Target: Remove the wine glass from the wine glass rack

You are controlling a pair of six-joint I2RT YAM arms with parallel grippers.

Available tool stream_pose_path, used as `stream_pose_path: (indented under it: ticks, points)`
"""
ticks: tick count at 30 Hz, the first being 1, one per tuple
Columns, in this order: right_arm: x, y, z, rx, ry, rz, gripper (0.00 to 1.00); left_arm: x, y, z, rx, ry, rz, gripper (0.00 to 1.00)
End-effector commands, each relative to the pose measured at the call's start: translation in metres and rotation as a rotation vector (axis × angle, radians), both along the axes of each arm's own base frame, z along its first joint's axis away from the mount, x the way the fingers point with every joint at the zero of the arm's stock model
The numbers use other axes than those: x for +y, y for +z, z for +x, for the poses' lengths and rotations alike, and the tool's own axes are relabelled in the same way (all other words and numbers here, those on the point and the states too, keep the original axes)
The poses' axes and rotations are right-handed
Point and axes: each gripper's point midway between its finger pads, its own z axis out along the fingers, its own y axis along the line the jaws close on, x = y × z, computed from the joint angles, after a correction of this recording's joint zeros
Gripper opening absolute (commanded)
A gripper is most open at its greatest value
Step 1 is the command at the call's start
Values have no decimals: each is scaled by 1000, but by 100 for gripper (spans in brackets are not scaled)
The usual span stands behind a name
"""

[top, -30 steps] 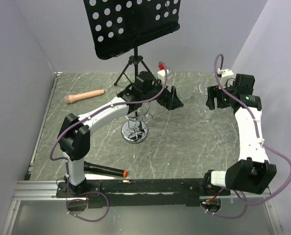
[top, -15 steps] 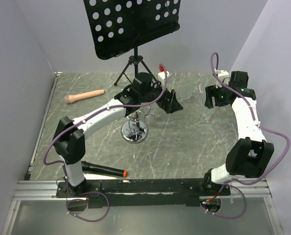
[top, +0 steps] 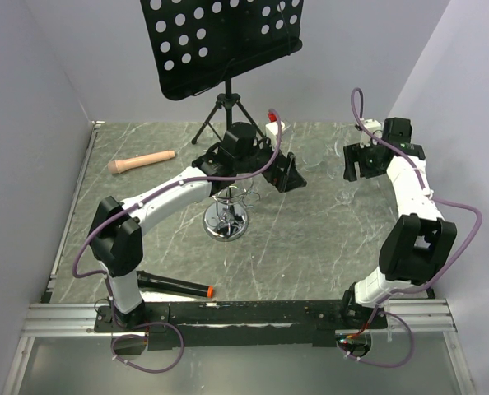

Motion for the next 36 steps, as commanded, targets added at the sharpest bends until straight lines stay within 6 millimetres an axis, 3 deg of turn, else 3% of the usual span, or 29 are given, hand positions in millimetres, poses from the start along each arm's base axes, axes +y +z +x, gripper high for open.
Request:
stream_pose_path:
  ticks: [1, 10, 13, 25, 30, 33, 36]
  points:
    - [-10, 24, 23, -87, -6, -27, 38, 8, 28, -5, -70, 5, -27, 100]
    - [-16, 20, 28, -34, -66, -12, 75, 6, 34, -3, -84, 3, -30, 100]
    - [-20, 26, 25, -35, -91, -2, 100, 5, 36, -2, -93, 4, -30, 100]
    - [-21, 87, 0, -124, -129, -1, 100, 9, 53, -2, -154, 2, -32, 100]
    - [-18, 129, -10, -241, -125, -16, 100, 17, 78, -3, -248, -4, -27, 100]
    - [-2, 156, -22, -372, -64, 0, 100, 31, 97, -10, -346, -20, 0, 100]
    - [26, 177, -34, -513, 46, 65, 100, 51, 110, -17, -399, -47, 58, 100]
